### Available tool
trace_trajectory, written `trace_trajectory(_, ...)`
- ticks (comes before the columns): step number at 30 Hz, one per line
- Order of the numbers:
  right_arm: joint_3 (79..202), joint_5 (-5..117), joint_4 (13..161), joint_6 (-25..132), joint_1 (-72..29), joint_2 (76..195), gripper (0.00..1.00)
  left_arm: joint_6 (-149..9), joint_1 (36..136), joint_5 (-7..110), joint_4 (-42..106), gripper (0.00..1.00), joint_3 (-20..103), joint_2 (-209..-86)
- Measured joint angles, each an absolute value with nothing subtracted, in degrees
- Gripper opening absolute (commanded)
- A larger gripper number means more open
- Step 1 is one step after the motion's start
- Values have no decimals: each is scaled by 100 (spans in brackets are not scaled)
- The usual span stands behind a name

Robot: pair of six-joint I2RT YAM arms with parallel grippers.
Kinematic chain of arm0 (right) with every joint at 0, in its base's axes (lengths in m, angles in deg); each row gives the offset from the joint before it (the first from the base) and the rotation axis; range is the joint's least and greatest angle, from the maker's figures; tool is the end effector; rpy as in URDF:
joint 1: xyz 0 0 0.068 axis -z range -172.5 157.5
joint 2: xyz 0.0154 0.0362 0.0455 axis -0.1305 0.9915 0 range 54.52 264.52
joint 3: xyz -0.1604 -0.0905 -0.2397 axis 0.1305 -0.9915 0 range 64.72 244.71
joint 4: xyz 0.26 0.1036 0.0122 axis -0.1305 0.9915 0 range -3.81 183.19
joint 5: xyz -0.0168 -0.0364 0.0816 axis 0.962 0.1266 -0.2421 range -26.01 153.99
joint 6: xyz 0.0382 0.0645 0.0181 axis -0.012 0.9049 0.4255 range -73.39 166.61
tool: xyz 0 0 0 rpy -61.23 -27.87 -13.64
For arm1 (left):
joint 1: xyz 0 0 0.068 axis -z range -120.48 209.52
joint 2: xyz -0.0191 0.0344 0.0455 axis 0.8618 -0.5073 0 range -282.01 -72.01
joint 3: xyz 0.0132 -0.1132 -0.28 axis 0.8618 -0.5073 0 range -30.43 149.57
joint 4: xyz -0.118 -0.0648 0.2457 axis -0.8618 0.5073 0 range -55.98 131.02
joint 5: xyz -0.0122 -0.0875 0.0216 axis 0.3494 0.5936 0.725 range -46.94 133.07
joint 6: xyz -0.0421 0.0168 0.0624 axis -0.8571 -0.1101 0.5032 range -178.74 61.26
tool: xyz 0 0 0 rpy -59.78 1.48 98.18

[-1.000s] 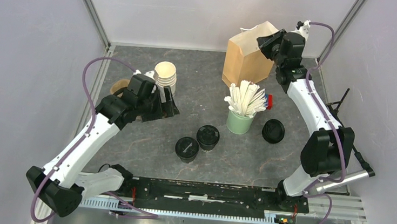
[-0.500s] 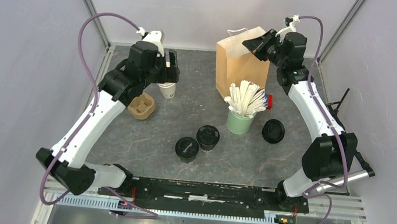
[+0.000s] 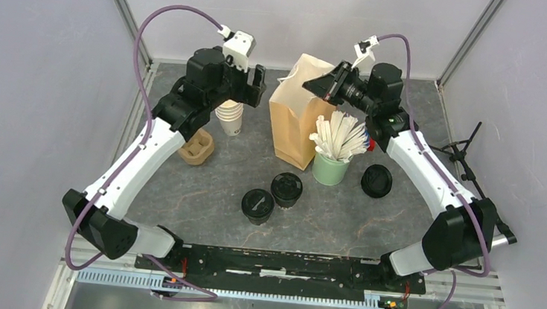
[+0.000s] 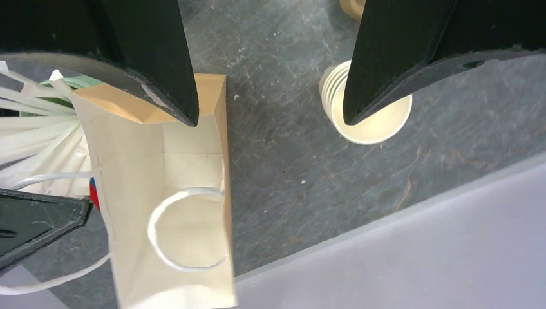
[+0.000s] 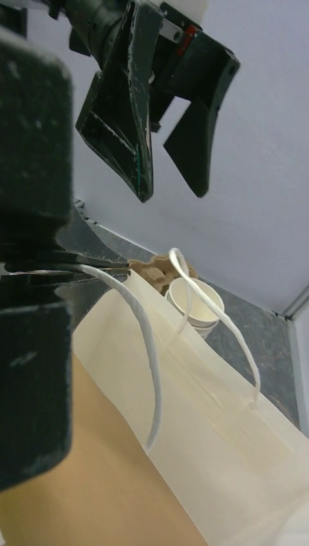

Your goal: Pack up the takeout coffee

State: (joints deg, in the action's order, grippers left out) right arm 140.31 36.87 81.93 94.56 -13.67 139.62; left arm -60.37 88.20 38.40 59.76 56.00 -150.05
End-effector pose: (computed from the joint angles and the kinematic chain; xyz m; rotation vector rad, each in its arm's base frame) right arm 0.3602 0.1715 0.4101 0.0310 1.8250 1.2766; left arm 0.3055 -0.1610 0.4580 0.3853 1.8427 -0.2878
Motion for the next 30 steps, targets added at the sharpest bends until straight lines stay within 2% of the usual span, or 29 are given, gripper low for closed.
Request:
trace_trajectory(11, 13792, 3301, 8145, 9218, -1415, 13888, 9, -4594, 8847, 5156, 5237, 91, 5222, -15174)
trace_trajectory(23, 13699, 3248, 8150, 9062, -1426, 13833, 9, -4081, 9218, 5230, 4798, 83, 5532, -16120)
trace_trajectory(26, 13688, 3248, 8148, 9030, -1439, 13831, 9, -4076, 9275, 5186, 4669, 78, 5556, -16164)
trace_trajectory(28, 13655, 3246, 8148, 9016, -1444, 13818, 9, -4076, 9288, 5175, 4592, 79, 5635, -16219)
trace_trajectory(30, 13591, 3244, 8148, 8999, -1452, 13791, 9, -4078, 9292, 5169, 4531, 74, 5764, -16304)
